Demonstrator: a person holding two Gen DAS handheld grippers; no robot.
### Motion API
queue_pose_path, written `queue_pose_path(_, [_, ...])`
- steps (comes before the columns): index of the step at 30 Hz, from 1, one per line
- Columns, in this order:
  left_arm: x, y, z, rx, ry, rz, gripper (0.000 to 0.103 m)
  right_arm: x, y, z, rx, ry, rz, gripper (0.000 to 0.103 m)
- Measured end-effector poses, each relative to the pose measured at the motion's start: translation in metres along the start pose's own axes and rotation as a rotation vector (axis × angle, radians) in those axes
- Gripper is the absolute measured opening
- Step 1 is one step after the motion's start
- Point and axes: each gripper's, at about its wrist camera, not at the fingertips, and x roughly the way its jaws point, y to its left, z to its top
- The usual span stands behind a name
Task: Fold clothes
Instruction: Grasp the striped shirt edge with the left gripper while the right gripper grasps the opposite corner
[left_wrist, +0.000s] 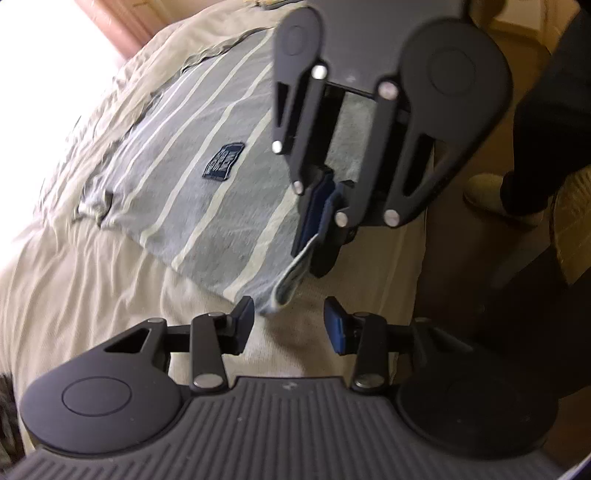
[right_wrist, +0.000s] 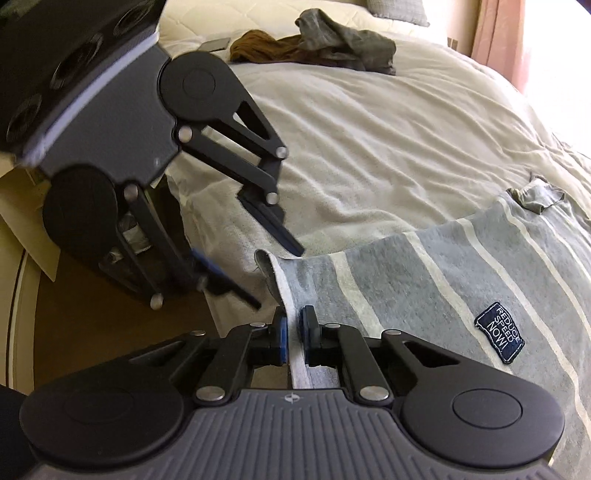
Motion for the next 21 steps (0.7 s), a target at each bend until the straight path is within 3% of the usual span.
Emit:
queue_pose_path(4, [0.004,-0.012,0.003,0.132,-0.013,0.041,0.034,0.000,0.005,0.001,-0.048,0.013,0.002,0.010])
queue_pose_path(6, [0.005,-0.015,0.004,0.193,-0.015,0.039,0.018,0.001,0.008,-0.001,-0.075,0.018,0.002,0.010])
queue_pose_path(7, [0.005,-0.016,0.005,0.213,-0.012,0.033,0.005,0.002,0.009,-0.002,-0.081,0.020,0.000,0.010])
queue_pose_path(8, [0.006,-0.014,0.006,0.210,-0.007,0.022,0.002,0.002,0.010,-0.002,-0.082,0.022,-0.003,0.010])
queue_pose_path(9, [0.005,-0.011,0.006,0.193,-0.009,0.017,0.002,0.003,0.010,-0.003,-0.079,0.024,-0.009,0.010])
queue_pose_path(13, [-0.003,0.020,0.012,-0.041,-0.030,0.003,0.002,-0.002,0.009,-0.016,-0.047,0.022,-0.063,0.039])
queue_pose_path(15, [-0.008,0.038,0.014,-0.174,-0.043,0.000,0.002,-0.007,0.009,-0.027,-0.034,0.024,-0.102,0.041])
queue_pose_path(18, [-0.014,0.060,0.017,-0.294,-0.064,-0.005,0.002,-0.018,0.009,-0.050,-0.026,0.040,-0.209,0.041])
queue_pose_path(21, [-0.020,0.072,0.025,-0.329,-0.078,-0.011,0.002,-0.028,0.008,-0.077,-0.022,0.076,-0.331,0.042])
